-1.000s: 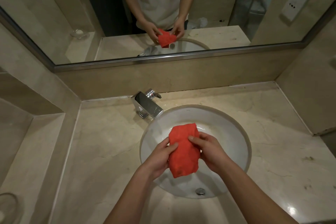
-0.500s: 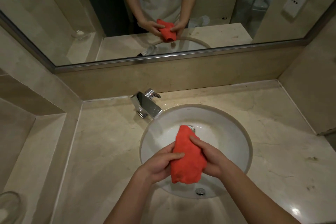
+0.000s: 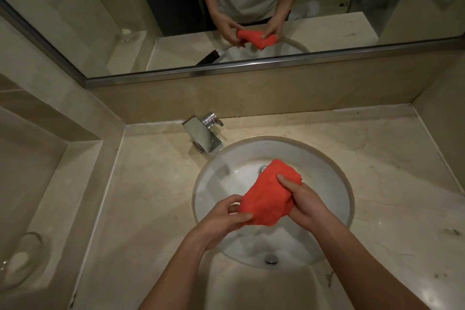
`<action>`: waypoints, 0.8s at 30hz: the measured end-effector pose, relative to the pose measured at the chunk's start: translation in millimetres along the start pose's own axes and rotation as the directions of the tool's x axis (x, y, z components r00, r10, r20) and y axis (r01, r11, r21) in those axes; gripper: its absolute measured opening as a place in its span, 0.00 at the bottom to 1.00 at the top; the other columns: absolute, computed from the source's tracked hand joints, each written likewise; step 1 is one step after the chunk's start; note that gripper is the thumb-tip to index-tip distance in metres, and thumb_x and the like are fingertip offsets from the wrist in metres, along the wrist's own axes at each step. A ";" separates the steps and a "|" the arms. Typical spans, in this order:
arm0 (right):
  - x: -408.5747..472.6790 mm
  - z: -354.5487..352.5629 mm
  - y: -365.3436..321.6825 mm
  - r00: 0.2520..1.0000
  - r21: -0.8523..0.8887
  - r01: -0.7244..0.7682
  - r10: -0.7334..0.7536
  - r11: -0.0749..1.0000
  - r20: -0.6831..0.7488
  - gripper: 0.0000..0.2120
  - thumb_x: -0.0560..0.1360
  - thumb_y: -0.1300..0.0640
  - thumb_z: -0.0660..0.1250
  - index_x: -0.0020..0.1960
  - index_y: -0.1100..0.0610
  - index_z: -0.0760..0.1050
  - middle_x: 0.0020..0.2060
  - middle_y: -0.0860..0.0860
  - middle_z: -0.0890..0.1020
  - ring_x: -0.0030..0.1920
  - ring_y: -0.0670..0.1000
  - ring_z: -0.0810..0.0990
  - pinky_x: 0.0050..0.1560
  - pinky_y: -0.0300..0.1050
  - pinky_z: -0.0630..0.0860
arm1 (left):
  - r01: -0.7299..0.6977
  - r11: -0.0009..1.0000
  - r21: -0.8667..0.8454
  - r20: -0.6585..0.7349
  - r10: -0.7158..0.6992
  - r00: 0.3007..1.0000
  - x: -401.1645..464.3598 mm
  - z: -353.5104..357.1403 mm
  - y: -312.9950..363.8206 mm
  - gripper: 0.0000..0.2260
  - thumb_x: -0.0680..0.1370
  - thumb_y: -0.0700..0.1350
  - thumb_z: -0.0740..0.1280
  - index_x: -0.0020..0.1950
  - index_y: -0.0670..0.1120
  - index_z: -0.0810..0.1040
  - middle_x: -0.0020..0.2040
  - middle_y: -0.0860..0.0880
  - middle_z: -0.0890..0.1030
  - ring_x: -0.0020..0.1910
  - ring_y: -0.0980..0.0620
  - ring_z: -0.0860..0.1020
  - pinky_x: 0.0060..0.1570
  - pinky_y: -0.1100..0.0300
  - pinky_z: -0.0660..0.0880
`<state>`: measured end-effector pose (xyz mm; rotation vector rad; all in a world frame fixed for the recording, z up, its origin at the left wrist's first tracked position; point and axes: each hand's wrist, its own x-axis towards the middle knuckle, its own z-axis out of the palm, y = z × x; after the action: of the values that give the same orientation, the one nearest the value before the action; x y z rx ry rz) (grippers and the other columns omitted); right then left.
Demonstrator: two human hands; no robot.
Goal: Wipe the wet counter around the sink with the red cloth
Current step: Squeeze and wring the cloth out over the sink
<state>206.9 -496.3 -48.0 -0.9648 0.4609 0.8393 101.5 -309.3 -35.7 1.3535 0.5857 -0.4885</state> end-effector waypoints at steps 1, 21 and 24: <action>1.4 -4.3 -4.0 1.000 0.020 -0.008 0.008 1.000 0.005 0.18 0.77 0.58 0.69 0.64 0.64 0.75 0.58 0.61 0.83 0.58 0.58 0.83 0.57 0.55 0.78 | 0.006 0.997 -0.083 0.001 -0.006 1.000 0.7 1.0 -3.4 0.16 0.74 0.40 0.74 0.61 0.43 0.77 0.56 0.39 0.83 0.56 0.40 0.81 0.61 0.47 0.77; -1.2 28.1 19.0 0.980 -0.355 0.164 -0.193 0.920 -0.048 0.14 0.76 0.69 0.66 0.60 0.62 0.80 0.53 0.59 0.83 0.48 0.55 0.83 0.42 0.48 0.81 | -0.079 0.991 -0.106 -0.531 0.011 0.847 3.9 -42.7 -22.5 0.09 0.72 0.37 0.76 0.51 0.39 0.84 0.44 0.42 0.86 0.42 0.47 0.85 0.44 0.54 0.82; -7.4 27.0 23.8 0.980 -0.311 0.147 -0.181 0.939 -0.083 0.11 0.77 0.67 0.67 0.59 0.63 0.79 0.50 0.59 0.84 0.48 0.55 0.83 0.44 0.49 0.81 | -0.093 0.996 -0.016 -0.529 0.071 0.846 2.2 -47.3 -15.3 0.06 0.74 0.39 0.75 0.50 0.46 0.85 0.38 0.46 0.85 0.36 0.51 0.84 0.37 0.57 0.81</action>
<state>183.2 -469.0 -41.8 -1.3213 0.3448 0.7183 88.4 -264.9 -54.1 1.4711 0.9785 -0.0188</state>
